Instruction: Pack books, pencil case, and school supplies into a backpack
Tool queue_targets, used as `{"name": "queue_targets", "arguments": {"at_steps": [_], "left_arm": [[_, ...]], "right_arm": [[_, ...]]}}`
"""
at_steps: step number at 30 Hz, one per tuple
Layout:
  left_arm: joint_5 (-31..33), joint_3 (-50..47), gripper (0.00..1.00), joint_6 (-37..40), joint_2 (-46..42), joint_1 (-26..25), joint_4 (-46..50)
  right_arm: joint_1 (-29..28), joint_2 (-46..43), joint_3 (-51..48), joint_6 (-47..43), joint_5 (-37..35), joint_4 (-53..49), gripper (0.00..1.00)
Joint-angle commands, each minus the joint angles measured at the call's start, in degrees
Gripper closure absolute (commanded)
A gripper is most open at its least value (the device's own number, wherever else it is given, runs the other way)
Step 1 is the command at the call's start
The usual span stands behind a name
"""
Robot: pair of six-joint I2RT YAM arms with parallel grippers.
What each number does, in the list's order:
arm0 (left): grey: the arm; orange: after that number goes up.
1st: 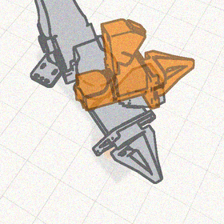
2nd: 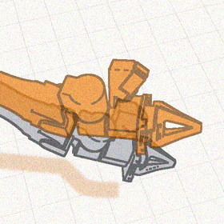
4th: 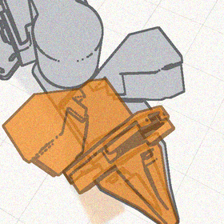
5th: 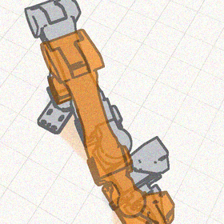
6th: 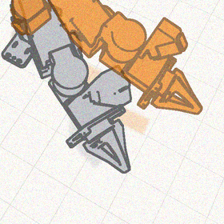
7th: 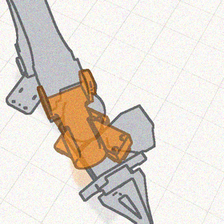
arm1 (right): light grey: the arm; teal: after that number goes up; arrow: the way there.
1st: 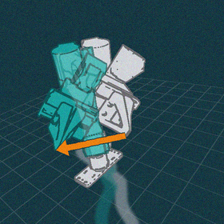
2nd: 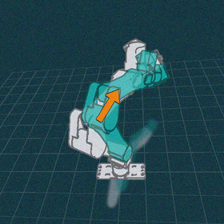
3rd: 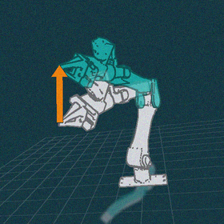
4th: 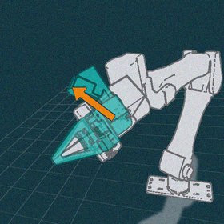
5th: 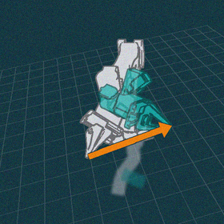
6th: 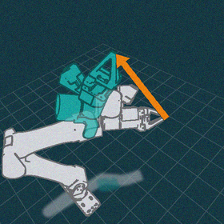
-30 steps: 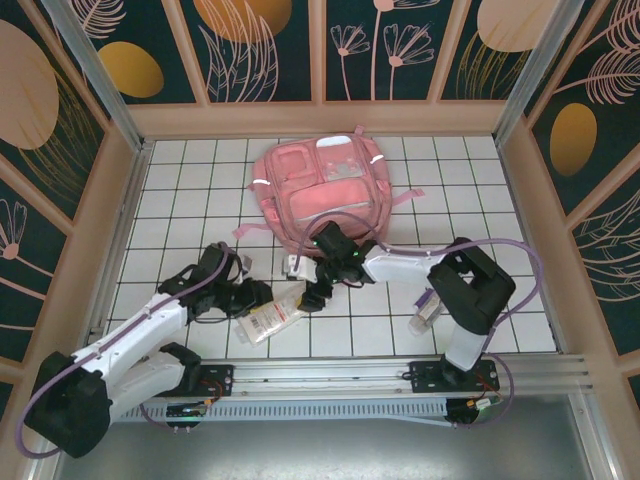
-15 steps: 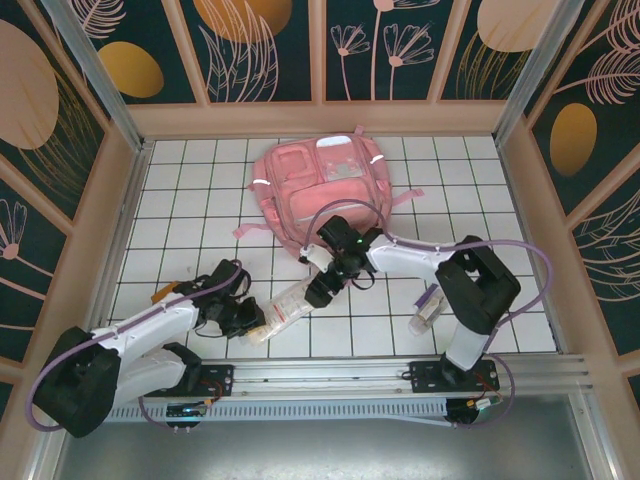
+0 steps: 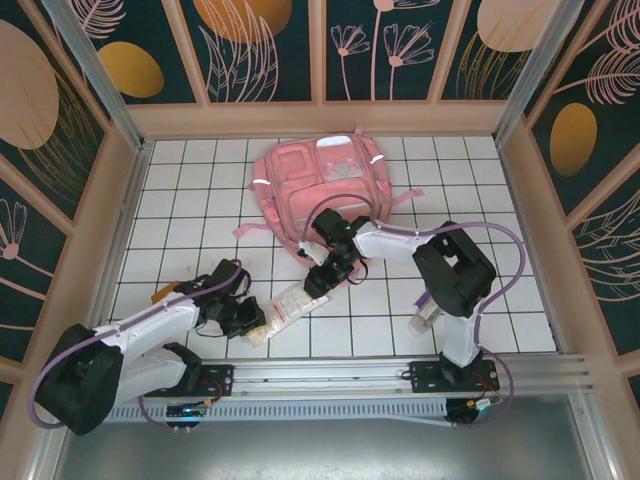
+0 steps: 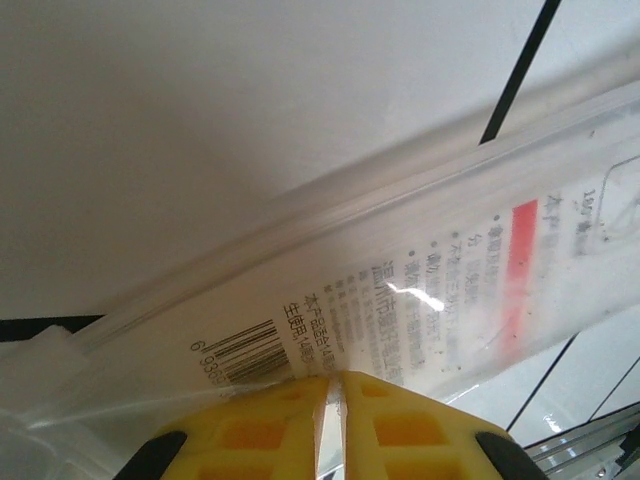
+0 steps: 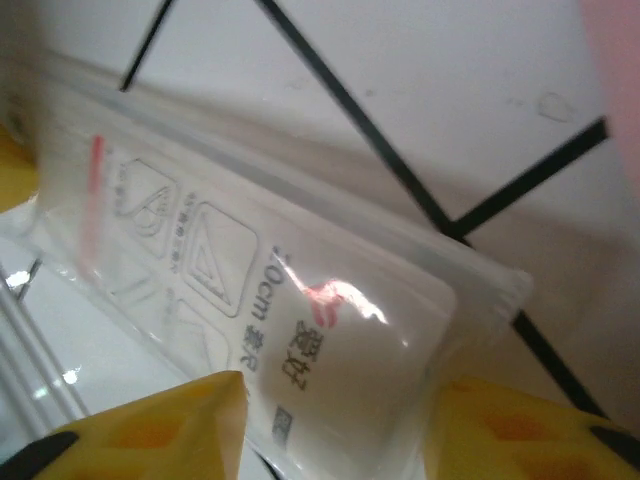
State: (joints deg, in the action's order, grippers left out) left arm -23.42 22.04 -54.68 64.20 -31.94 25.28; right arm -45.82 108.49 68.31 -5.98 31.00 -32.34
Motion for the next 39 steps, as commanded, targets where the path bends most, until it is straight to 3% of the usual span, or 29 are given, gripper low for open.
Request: {"name": "queue_targets", "arguments": {"at_steps": [1,5,9,12,15,19,22,25,27,29,34,39], "left_arm": [[1.54,-2.29,0.86,-5.17,0.32,-0.4,-3.93],[-0.07,-2.0,0.85,-4.98,-2.4,-0.4,-7.68],[-4.37,0.27,0.76,-0.87,-6.35,-0.53,-13.75],[-1.33,8.37,0.65,9.13,-12.16,-1.35,-15.69],[-0.76,14.5,0.59,19.97,-13.15,-1.32,-20.82],[-0.31,22.42,0.58,39.8,-5.74,-2.05,-22.43],[0.43,25.47,0.55,55.95,-0.95,-2.38,-24.02],[-5.75,25.8,0.48,74.27,2.83,-2.5,-27.91],[-3.08,26.82,0.4,83.24,6.61,-2.9,-29.21],[3.59,29.96,0.38,85.44,12.06,-2.95,-30.1],[12.9,35.97,0.31,88.28,24.2,-3.12,-29.47],[14.79,39.4,0.27,89.83,31.64,-3.12,-27.46]], "right_arm": [[0.66,-2.86,-0.67,-2.07,11.92,0.88,0.64],[3.15,-4.8,-2.13,-1.52,23.31,3.19,0.83],[4.65,-5.55,-1.36,-0.38,22.97,0.88,0.96],[7.58,-9.07,-1.49,0.16,23.05,-0.05,1.0],[13.69,-15.12,-1.95,-0.03,23.44,-0.27,1.0],[26.26,-23.83,-1.96,0.94,23.68,1.15,1.0],[37.39,-29.15,-2.84,8.72,20.63,6.65,1.0],[46.74,-33.9,-4.54,17.56,14.92,14.19,1.0],[50.89,-36.48,-6.28,21.71,11.42,18.69,1.0],[52.83,-38.9,-8.06,25.78,5.86,22.61,1.0],[54.08,-43.27,-13.29,31.34,0.39,31.05,1.0],[54.26,-43.38,-14.07,31.62,0.3,31.56,1.0]]}}
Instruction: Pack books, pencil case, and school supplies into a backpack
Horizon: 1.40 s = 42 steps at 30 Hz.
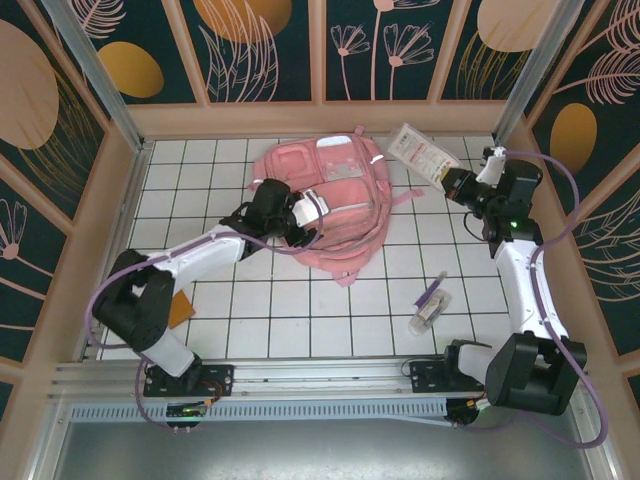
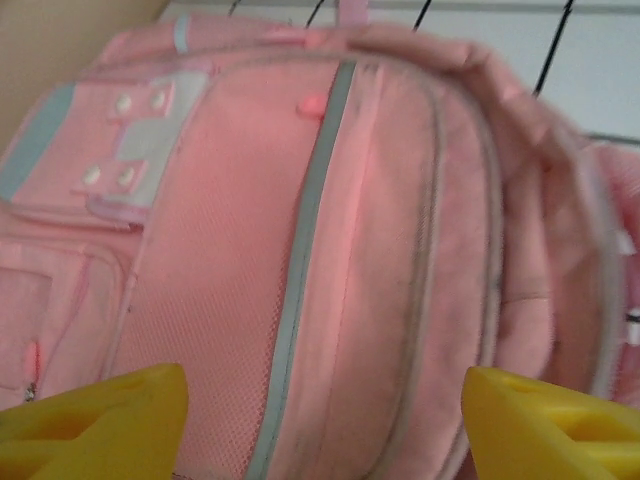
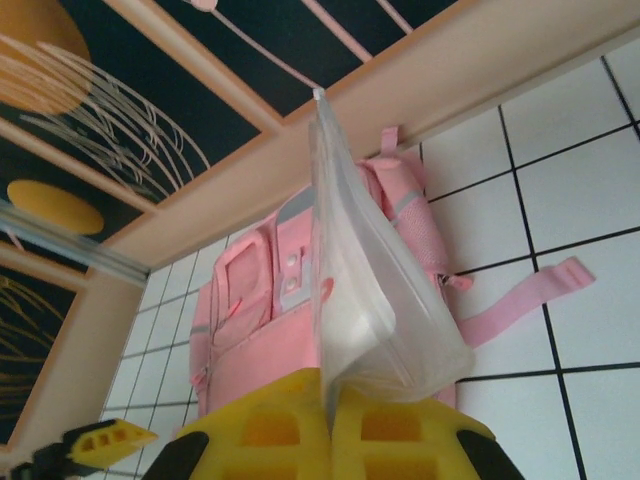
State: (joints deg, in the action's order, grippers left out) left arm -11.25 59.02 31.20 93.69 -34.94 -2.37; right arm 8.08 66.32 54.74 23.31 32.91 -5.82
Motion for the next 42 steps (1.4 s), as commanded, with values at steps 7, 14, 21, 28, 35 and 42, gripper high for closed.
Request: {"name": "queue_targets", "arguments": {"at_steps": [7,14,21,28,35,42], "left_arm": [[-4.46,4.63,0.17,7.7,7.88,-0.07,3.53],[10.37,7.0,0.35,3.23,14.71,-0.11,-1.66],[12.43,8.42,1.0,-1.19,8.83,-0.11,-4.65],[18.57,17.38,1.0,-7.61,4.84,0.02,1.62],[19.58,29.48,1.0,-13.52,6.35,0.01,7.15],[19.09,31.12,1.0,-13.23,6.09,0.01,5.7]], "right_arm": [[0.28,-1.82,-2.53,2.18,0.55,6.53,1.0],[0.25,-2.1,-4.9,3.96,2.51,8.26,1.0],[-0.21,-1.14,-5.99,3.92,4.48,1.2,1.0],[-0.18,-6.68,-7.19,-1.33,4.55,-8.36,1.0],[-1.52,-9.33,-8.02,-2.96,7.03,-20.4,1.0],[-0.89,-8.94,-8.73,-2.26,10.85,-20.95,1.0]]}}
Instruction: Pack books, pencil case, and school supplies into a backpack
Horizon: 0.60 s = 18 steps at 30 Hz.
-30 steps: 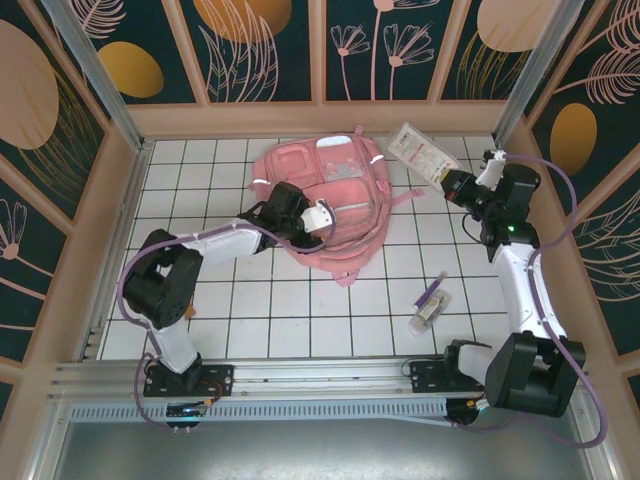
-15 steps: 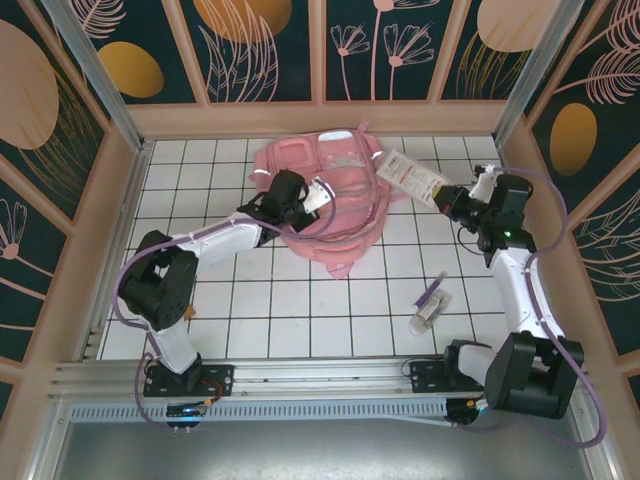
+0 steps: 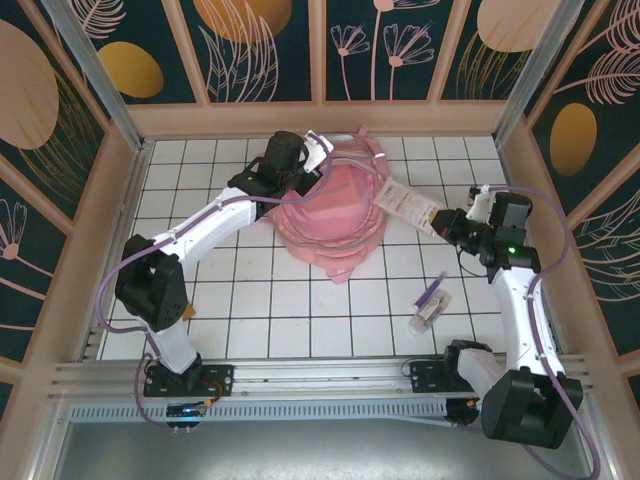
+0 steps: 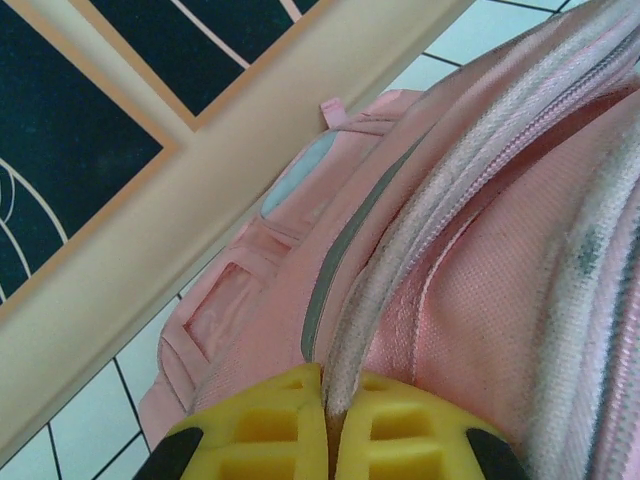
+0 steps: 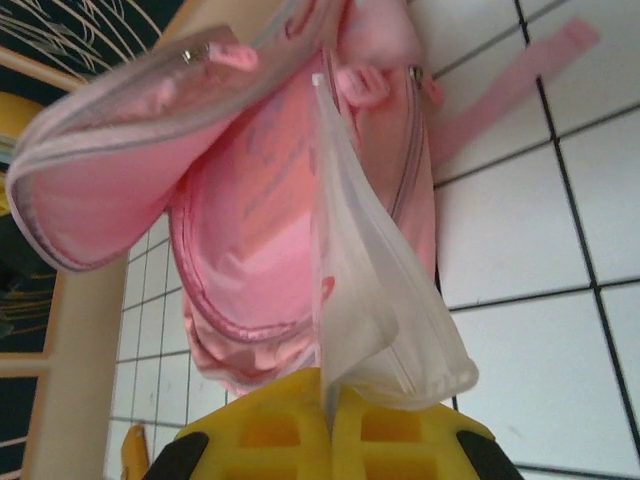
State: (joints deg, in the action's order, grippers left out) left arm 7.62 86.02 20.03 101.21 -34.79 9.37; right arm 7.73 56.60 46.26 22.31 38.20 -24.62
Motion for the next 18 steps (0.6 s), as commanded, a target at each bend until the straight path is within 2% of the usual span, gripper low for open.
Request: {"name": "queue_targets", "arguments": {"at_steps": [1,3,5,8,10,12,14,18], "left_arm": [[-0.15,4.39,1.0,-2.06,-1.29,-0.12,-5.77],[-1.11,5.12,1.0,-2.63,-1.06,-0.18,-4.92],[-2.7,5.54,1.0,-3.14,-0.88,-0.11,-4.32],[-6.46,5.76,1.0,-3.52,-1.31,-0.11,-4.26],[-8.77,5.41,1.0,-3.85,-1.94,-0.11,-4.58],[-10.09,5.18,1.0,-4.77,-2.47,-0.16,-4.71],[-11.67,4.95,1.0,-5.77,-2.63,-0.14,-4.62],[-11.6,4.77,1.0,-9.42,-5.11,-0.14,-4.35]], "right_arm": [[-1.53,2.49,0.43,-2.46,7.78,-3.63,1.0],[-4.68,4.85,2.44,-4.11,7.19,-6.81,1.0],[-7.42,6.21,2.96,-4.75,11.42,-6.74,1.0],[-12.53,9.86,2.31,-1.19,19.49,-0.75,1.0],[-16.33,13.34,3.15,3.11,19.68,6.15,1.0],[-18.36,16.35,3.01,10.53,17.11,16.37,1.0],[-19.37,18.72,1.41,19.01,11.67,27.24,1.0],[-21.02,22.76,0.05,30.7,-4.26,38.0,1.0]]}}
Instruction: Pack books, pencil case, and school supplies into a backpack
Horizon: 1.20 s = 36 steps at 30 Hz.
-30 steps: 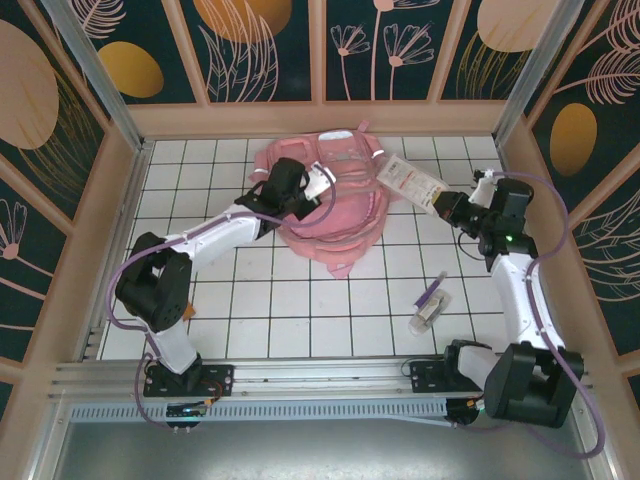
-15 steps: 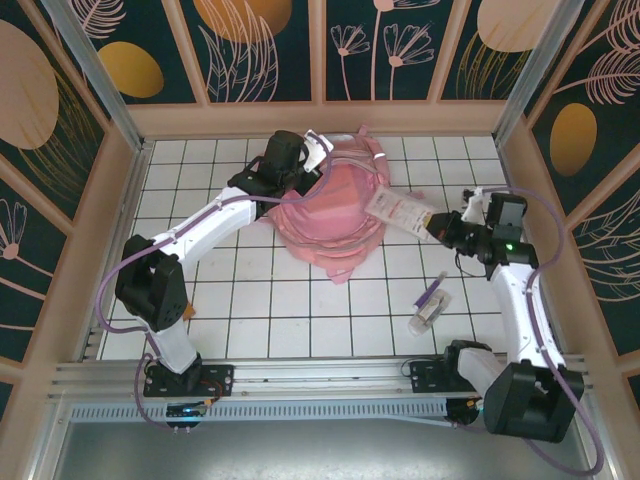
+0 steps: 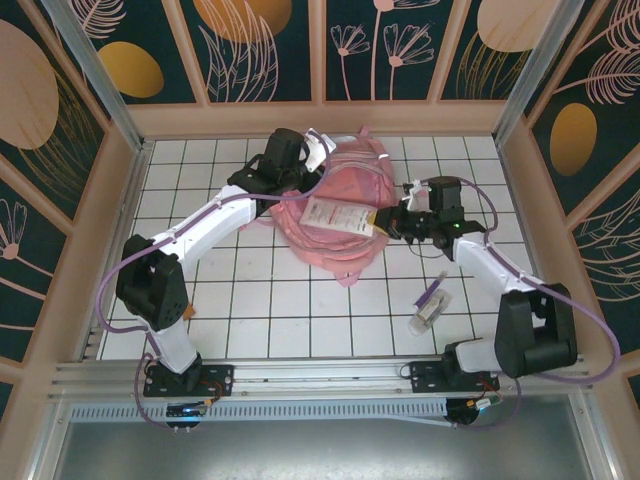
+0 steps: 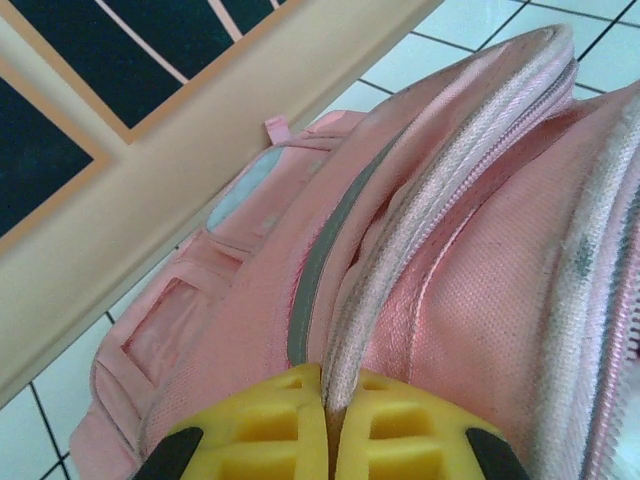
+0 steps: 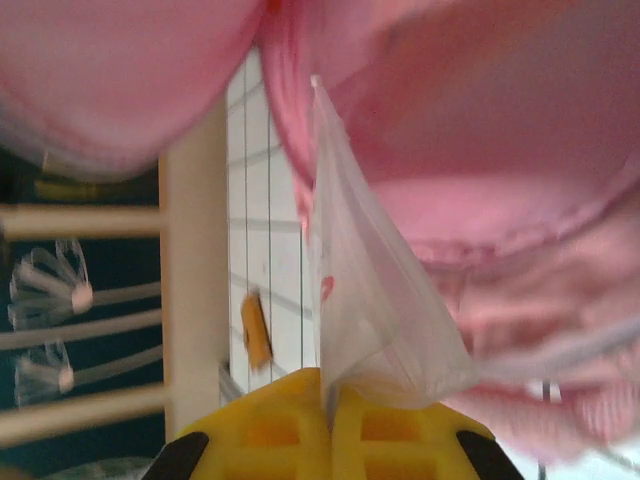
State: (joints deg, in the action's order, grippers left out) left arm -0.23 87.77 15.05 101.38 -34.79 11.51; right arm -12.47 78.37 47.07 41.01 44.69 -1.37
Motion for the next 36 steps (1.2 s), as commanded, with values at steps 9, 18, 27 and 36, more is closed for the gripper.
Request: {"name": "queue_targets", "arguments": {"at_steps": [9,18,27,36], "left_arm": [[-7.87,1.27,1.0,-13.1,-6.38,-0.12,-8.93],[-13.04,-1.71,1.0,-20.7,-5.34,-0.18,-13.71],[-11.4,-3.55,1.0,-19.76,-5.23,-0.11,-14.5],[-9.49,-8.0,1.0,-18.99,-5.68,1.72,-14.58]], "right_arm": [[-4.68,11.63,-1.19,39.19,-31.69,30.74,1.0],[-13.87,19.24,1.72,47.06,-58.54,35.95,0.97],[-14.26,24.19,5.58,50.72,-61.98,31.58,0.77],[-13.46,13.45,-2.16,49.51,-49.85,21.94,0.41]]}}
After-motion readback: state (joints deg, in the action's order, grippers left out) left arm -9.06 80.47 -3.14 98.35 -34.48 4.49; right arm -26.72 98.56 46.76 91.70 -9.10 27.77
